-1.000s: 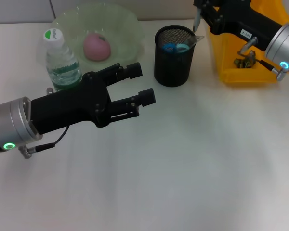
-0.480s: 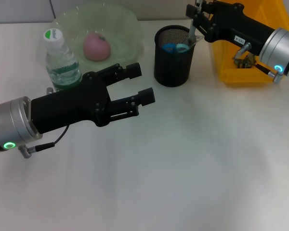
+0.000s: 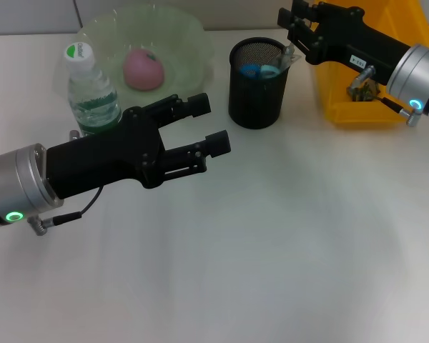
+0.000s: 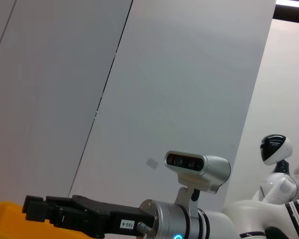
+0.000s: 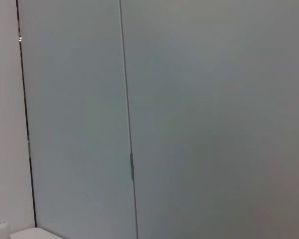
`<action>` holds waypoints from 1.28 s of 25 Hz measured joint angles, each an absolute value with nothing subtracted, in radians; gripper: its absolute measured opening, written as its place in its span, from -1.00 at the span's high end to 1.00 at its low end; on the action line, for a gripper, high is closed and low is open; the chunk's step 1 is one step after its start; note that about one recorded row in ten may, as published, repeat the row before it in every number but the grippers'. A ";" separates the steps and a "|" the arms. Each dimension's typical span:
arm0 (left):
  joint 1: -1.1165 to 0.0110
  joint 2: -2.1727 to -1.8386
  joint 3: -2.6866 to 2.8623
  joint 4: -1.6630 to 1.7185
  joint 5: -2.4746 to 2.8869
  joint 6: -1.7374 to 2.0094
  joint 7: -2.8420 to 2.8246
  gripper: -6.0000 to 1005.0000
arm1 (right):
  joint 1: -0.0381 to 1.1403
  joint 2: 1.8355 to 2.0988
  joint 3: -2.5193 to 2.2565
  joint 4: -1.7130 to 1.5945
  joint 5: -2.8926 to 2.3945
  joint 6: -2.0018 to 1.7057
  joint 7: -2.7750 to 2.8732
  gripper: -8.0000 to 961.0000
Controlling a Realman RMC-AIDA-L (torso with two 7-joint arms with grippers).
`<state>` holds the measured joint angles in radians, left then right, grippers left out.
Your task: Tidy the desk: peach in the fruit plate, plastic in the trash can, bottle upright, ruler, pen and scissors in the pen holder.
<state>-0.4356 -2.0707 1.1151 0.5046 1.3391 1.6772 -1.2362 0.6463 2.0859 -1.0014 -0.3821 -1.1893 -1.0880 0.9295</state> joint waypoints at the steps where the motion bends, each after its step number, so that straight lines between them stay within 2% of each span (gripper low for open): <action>1: -0.436 -2.070 1.115 0.505 1.339 1.679 -1.237 -0.58 | 0.644 2.086 -0.999 -0.382 -1.189 -1.091 0.930 0.46; 9: -0.433 -2.069 1.110 0.505 1.339 1.680 -1.239 -0.58 | 0.599 2.086 -0.968 -0.412 -1.185 -1.192 0.930 0.41; 17: -0.429 -2.069 1.115 0.512 1.343 1.687 -1.235 -0.58 | 0.428 2.081 -0.705 -0.431 -1.183 -1.524 0.940 0.39; 20: -0.431 -2.068 1.123 0.518 1.352 1.692 -1.234 -0.58 | 0.361 2.073 -0.679 -0.455 -1.190 -1.613 0.965 0.39; 21: -0.432 -2.066 1.126 0.527 1.357 1.694 -1.233 -0.58 | 0.316 2.062 -0.681 -0.488 -1.219 -1.669 1.004 0.39; 25: -0.428 -2.063 1.119 0.538 1.359 1.695 -1.232 -0.58 | 0.270 2.052 -0.676 -0.562 -1.349 -1.752 1.068 0.36; 27: -0.423 -2.061 1.119 0.552 1.360 1.695 -1.232 -0.58 | 0.251 2.055 -0.670 -0.626 -1.463 -1.791 1.106 0.35; 31: -0.417 -2.057 1.126 0.567 1.370 1.695 -1.232 -0.58 | 0.232 2.082 -0.679 -0.720 -1.624 -1.857 1.115 -0.08; 32: -0.417 -2.056 1.127 0.567 1.376 1.695 -1.231 -0.58 | 0.232 2.082 -0.679 -0.720 -1.624 -1.857 1.115 -0.11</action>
